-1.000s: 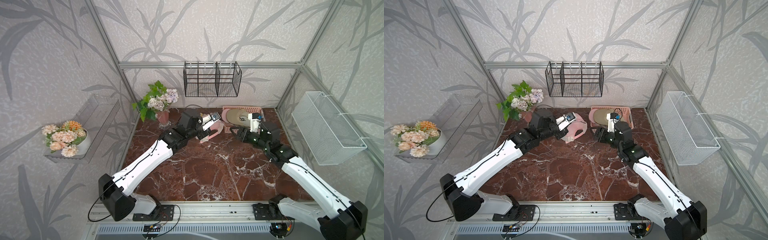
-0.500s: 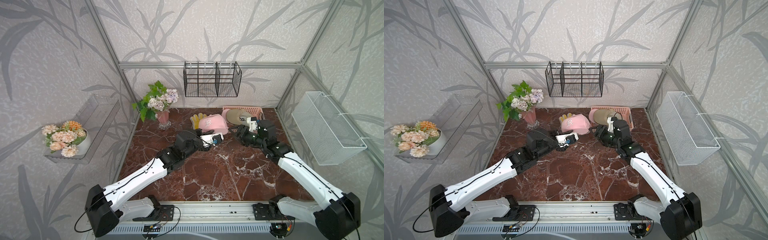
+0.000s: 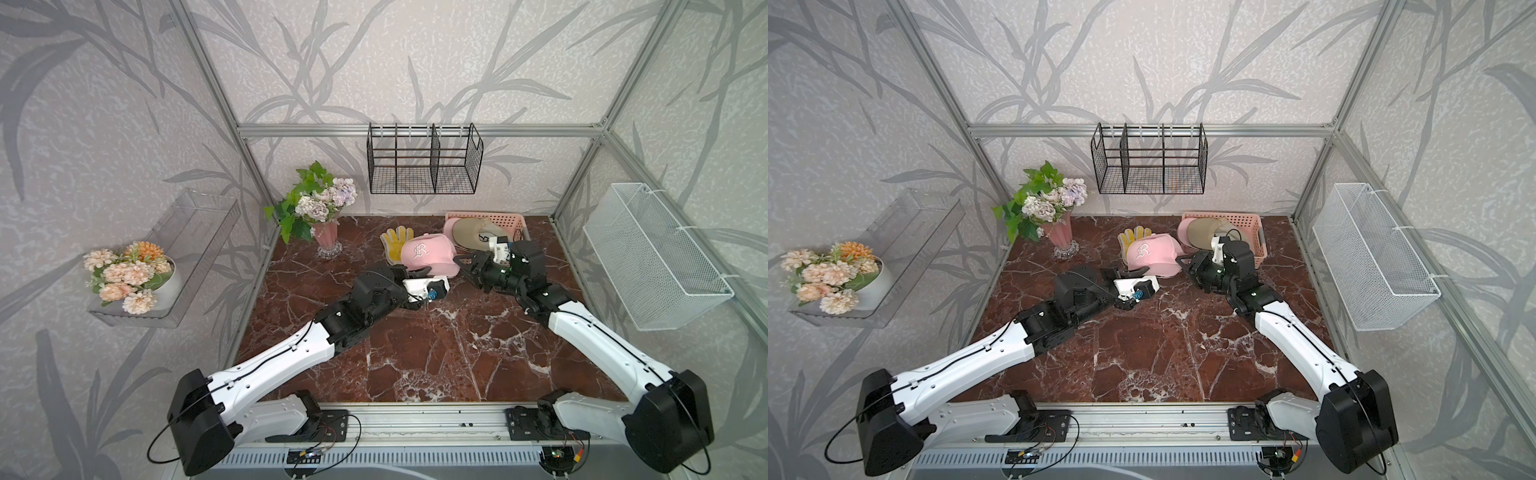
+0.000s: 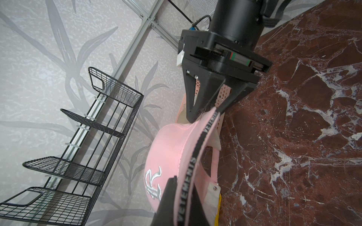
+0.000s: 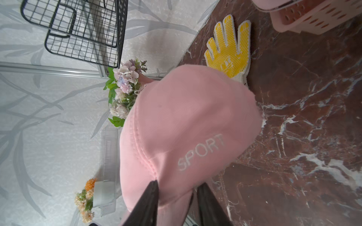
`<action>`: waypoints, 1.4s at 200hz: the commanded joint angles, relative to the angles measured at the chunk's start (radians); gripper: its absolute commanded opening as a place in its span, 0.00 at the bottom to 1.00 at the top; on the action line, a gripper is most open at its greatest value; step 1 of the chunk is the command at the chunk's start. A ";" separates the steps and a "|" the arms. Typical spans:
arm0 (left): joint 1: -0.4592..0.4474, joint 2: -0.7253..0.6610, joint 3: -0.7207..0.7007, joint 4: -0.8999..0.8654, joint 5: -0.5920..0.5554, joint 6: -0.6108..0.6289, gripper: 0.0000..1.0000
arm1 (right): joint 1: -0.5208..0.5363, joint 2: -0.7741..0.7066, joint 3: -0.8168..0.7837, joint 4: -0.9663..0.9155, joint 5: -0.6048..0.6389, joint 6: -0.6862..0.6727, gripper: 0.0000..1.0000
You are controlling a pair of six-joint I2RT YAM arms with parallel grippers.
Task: Turn the baseball cap inside out
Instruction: Place the baseball cap at the center of the board.
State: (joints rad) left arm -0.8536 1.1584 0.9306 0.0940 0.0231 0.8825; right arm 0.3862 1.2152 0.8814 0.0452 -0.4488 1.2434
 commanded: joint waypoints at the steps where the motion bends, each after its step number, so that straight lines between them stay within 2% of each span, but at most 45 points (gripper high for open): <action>1: -0.013 -0.028 -0.004 0.073 0.018 0.017 0.10 | 0.003 -0.001 -0.018 0.043 0.008 0.011 0.18; 19: -0.017 -0.042 -0.014 0.075 0.038 0.001 0.18 | 0.003 -0.006 -0.016 0.032 0.022 0.002 0.08; 29: -0.019 -0.054 -0.021 0.072 0.057 -0.014 0.27 | 0.003 -0.004 -0.012 0.031 0.021 -0.006 0.00; 36: -0.018 -0.065 -0.022 0.060 0.078 -0.024 0.38 | 0.003 -0.002 -0.009 0.033 0.019 -0.010 0.00; 50: -0.018 -0.090 -0.021 0.020 0.120 -0.053 0.49 | 0.003 0.006 -0.001 0.033 0.008 -0.025 0.00; 63: -0.018 -0.131 -0.034 0.002 0.142 -0.100 0.66 | 0.006 0.017 0.005 0.050 -0.012 -0.043 0.00; 85: -0.014 -0.239 -0.113 0.107 0.097 -0.258 0.93 | 0.037 0.044 0.009 0.118 -0.047 -0.086 0.00; 94: -0.012 -0.282 -0.143 0.147 0.083 -0.315 1.00 | 0.063 0.059 0.022 0.130 -0.053 -0.127 0.00; 105: -0.007 -0.319 -0.162 0.179 0.055 -0.403 1.00 | 0.103 0.078 0.042 0.124 -0.047 -0.188 0.00; 121: -0.003 -0.343 -0.151 0.182 -0.042 -0.538 1.00 | 0.168 0.108 0.062 0.138 -0.031 -0.270 0.00; 154: -0.001 -0.350 -0.087 0.113 -0.319 -0.814 0.97 | 0.287 0.198 0.071 0.292 -0.037 -0.357 0.00; 170: 0.001 -0.357 -0.060 0.056 -0.426 -0.888 0.98 | 0.341 0.247 0.078 0.367 -0.022 -0.384 0.00; 189: 0.003 -0.384 -0.066 0.036 -0.482 -0.920 0.98 | 0.396 0.306 0.097 0.430 -0.003 -0.413 0.00; 228: 0.004 -0.446 -0.109 0.040 -0.503 -0.942 0.98 | 0.474 0.438 0.163 0.479 0.025 -0.459 0.00; 280: 0.007 -0.441 -0.107 -0.001 -0.491 -0.957 0.98 | 0.500 0.555 0.107 0.638 0.047 -0.432 0.00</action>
State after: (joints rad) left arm -0.8524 0.7109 0.8349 0.1223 -0.4530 -0.0509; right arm 0.8856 1.7489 1.0176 0.5400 -0.4294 0.8143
